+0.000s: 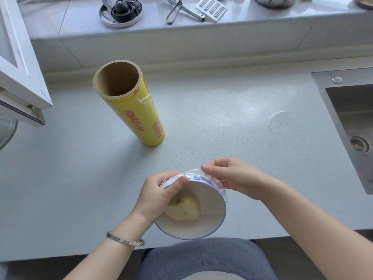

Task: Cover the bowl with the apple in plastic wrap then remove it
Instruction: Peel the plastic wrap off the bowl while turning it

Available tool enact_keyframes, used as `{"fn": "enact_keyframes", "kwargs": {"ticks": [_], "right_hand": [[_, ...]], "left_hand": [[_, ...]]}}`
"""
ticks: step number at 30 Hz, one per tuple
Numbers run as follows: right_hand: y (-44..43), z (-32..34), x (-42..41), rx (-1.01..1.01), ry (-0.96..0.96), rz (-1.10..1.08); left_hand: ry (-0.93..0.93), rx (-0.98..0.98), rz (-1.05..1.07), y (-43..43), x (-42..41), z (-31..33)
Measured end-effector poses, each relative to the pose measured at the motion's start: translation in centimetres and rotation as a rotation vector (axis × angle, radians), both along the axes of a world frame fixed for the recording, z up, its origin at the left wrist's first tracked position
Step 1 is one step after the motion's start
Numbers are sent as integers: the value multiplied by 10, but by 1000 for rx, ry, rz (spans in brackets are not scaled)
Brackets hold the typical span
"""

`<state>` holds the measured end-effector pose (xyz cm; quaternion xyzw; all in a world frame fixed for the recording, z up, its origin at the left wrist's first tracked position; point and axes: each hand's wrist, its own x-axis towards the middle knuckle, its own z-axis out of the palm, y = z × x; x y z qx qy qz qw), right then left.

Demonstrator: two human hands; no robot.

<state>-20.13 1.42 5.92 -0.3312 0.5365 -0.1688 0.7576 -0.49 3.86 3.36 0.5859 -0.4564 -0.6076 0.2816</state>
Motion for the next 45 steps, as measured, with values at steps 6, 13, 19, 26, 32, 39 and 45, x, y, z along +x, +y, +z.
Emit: {"fn": "enact_keyframes", "kwargs": {"ticks": [6,13,19,26,32,39,45], "right_hand": [[1,-3,-3,-72,73,114],[1,3,-4,-271,59,-70],[-5,-5,-5,-396,152,-227],[3,-17,10,-219,145,-113],[8,-19,8,17,6,-74],[12,-13,-17,-218,161,-80],[30,2,-8,-339,13,158]], "left_hand": [[-66,-11,-35,1,-2,3],[-107,-11,-95,4,-1,4],[-57,-37,-117,2,-2,14],[-54,-186,-96,0,-2,20],[-5,-190,-97,4,-1,18],[-18,-193,-46,2,3,15],[3,-215,-20,-2,3,14]]}}
